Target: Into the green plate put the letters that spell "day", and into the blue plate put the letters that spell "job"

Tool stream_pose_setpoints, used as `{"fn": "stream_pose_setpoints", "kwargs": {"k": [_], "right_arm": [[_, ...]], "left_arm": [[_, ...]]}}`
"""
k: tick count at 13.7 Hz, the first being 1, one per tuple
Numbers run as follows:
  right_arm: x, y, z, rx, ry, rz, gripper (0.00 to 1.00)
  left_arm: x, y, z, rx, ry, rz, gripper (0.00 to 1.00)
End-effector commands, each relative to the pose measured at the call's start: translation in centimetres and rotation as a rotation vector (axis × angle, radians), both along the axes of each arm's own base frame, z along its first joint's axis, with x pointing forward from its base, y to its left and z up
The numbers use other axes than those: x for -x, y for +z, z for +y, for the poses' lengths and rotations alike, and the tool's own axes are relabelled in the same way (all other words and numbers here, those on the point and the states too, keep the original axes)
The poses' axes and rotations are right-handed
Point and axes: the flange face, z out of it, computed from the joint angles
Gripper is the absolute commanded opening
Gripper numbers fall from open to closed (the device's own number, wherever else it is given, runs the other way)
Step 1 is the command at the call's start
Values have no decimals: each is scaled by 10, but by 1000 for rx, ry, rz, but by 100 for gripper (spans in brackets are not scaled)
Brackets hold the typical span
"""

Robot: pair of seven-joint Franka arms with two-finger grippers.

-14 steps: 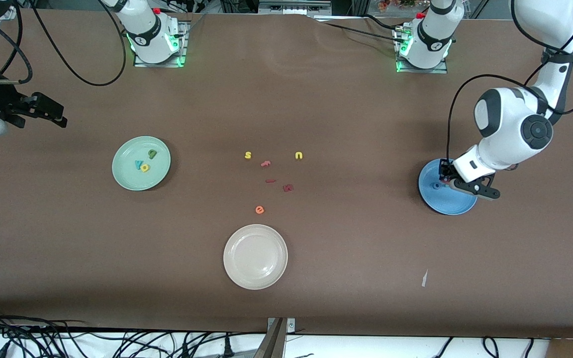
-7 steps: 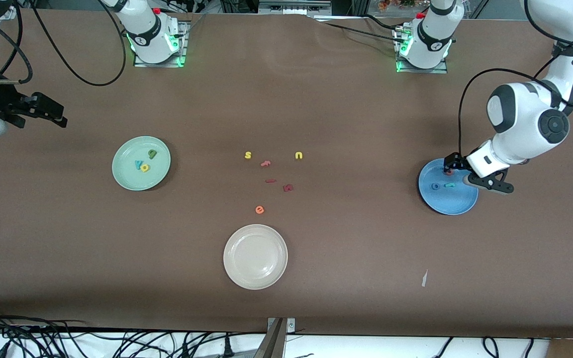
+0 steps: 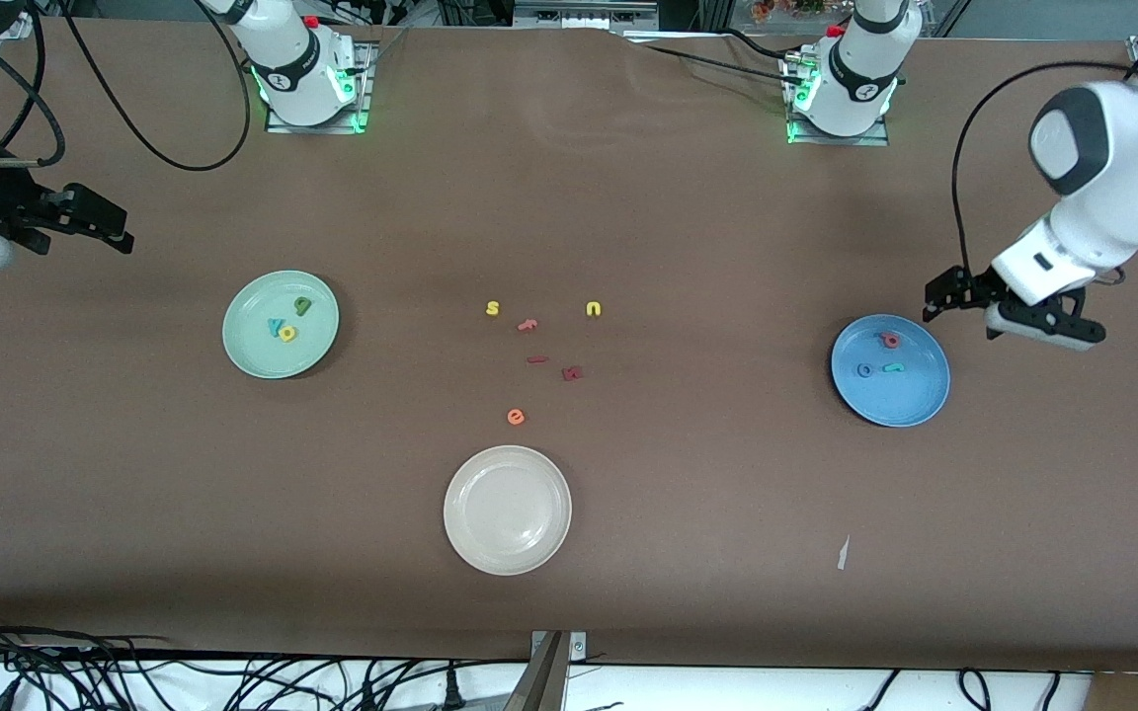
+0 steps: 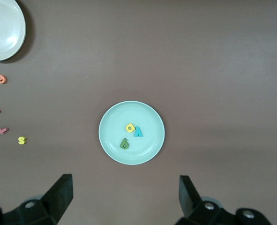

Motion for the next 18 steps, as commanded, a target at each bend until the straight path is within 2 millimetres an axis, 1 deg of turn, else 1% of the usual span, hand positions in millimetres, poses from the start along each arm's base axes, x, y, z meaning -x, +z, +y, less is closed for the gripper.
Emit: {"fn": "stream_pose_setpoints", "kwargs": {"k": [1, 2, 3, 4, 6, 7, 8, 9, 10, 11, 13, 15, 18], "right_arm": [[-2, 5, 2, -13, -9, -8, 100], [-2, 5, 2, -12, -7, -8, 100], [-3, 5, 2, -12, -3, -8, 100], [-3, 5, 2, -12, -1, -8, 100], [-3, 5, 1, -12, -3, -8, 100], [-3, 4, 2, -12, -1, -6, 100], [-3, 5, 1, -12, -3, -8, 100], [-3, 5, 1, -12, -3, -8, 100], [-3, 5, 1, -12, -3, -8, 100], [-3, 5, 1, -12, -3, -8, 100], [-3, 5, 1, -12, -3, -8, 100], [-3, 4, 1, -12, -3, -6, 100], [-3, 3, 0, -12, -4, -5, 100]], "left_arm": [[5, 76, 3, -22, -37, 32, 100], [2, 108, 5, -56, -54, 54, 100], [0, 137, -1, -87, -64, 70, 100], [0, 154, -7, -97, -53, 88, 100], [3, 182, -26, -140, -35, 106, 100], [5, 192, -33, -147, -3, 129, 100], [7, 197, -39, -148, 46, 157, 100], [8, 198, -46, -149, 97, 180, 100], [8, 203, -55, -151, 144, 176, 100], [10, 203, -63, -154, 189, 184, 100], [7, 205, -72, -154, 213, 189, 100], [-8, 211, -72, -145, 214, 186, 100], [-21, 209, -70, -135, 217, 186, 100]]}}
